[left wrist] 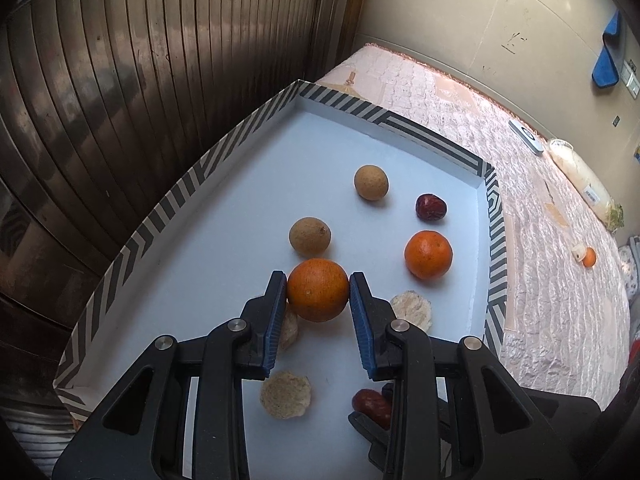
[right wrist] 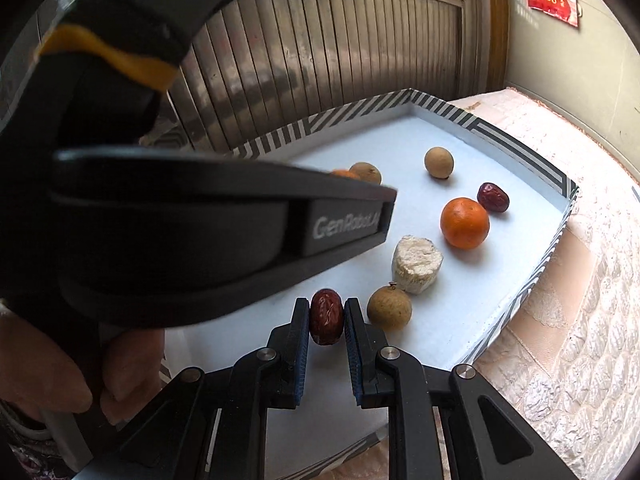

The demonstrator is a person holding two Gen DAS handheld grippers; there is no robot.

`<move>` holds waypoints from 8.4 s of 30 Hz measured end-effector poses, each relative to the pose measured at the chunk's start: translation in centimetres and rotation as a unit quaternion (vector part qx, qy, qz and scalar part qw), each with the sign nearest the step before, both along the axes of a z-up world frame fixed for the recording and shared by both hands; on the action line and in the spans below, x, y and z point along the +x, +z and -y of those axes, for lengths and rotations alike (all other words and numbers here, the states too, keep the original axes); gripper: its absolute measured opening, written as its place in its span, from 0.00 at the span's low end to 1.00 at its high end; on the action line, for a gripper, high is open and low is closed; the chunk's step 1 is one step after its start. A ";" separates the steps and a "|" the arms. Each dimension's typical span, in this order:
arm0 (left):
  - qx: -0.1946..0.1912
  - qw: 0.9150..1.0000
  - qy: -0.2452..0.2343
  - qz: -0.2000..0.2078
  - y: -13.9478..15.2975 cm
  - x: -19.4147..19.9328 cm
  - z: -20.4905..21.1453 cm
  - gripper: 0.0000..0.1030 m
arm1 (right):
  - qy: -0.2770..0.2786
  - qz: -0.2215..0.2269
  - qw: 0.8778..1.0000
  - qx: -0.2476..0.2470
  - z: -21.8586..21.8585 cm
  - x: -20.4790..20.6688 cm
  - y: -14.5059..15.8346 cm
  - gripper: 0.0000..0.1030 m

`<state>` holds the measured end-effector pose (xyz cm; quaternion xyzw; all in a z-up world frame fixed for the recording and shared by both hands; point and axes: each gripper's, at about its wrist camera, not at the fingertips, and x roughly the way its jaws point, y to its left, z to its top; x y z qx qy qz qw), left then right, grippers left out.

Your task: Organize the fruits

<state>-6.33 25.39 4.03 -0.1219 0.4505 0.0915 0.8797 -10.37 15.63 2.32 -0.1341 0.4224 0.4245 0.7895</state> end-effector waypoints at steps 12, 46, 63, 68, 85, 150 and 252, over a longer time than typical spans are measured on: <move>0.016 1.000 0.009 0.015 0.9 -0.8 0.1 0.57 | -0.012 -0.006 1.000 0.023 2.3 0.0 1.1 0.20; 0.057 0.986 -0.154 0.032 2.4 4.4 20.1 0.57 | -0.247 0.031 0.968 0.009 25.7 6.1 3.9 0.29; 0.040 0.967 -0.252 -0.002 -0.2 12.4 31.8 0.57 | -0.327 0.014 0.944 -0.032 36.5 10.6 2.5 0.33; 0.054 0.961 -0.272 -0.013 -1.5 14.8 33.7 0.57 | -0.333 0.011 0.942 -0.038 37.7 12.3 2.2 0.36; 0.036 0.966 -0.257 -0.006 -2.3 15.8 32.7 0.20 | -0.325 0.014 0.945 -0.027 36.2 16.6 1.0 0.37; 0.074 0.983 -0.163 0.040 1.0 2.9 20.0 0.28 | -0.273 0.038 0.961 0.021 25.4 6.6 3.2 0.29; 0.110 0.990 0.042 0.081 2.7 -4.9 3.6 0.59 | -0.141 0.084 0.986 0.031 6.8 1.8 5.3 0.44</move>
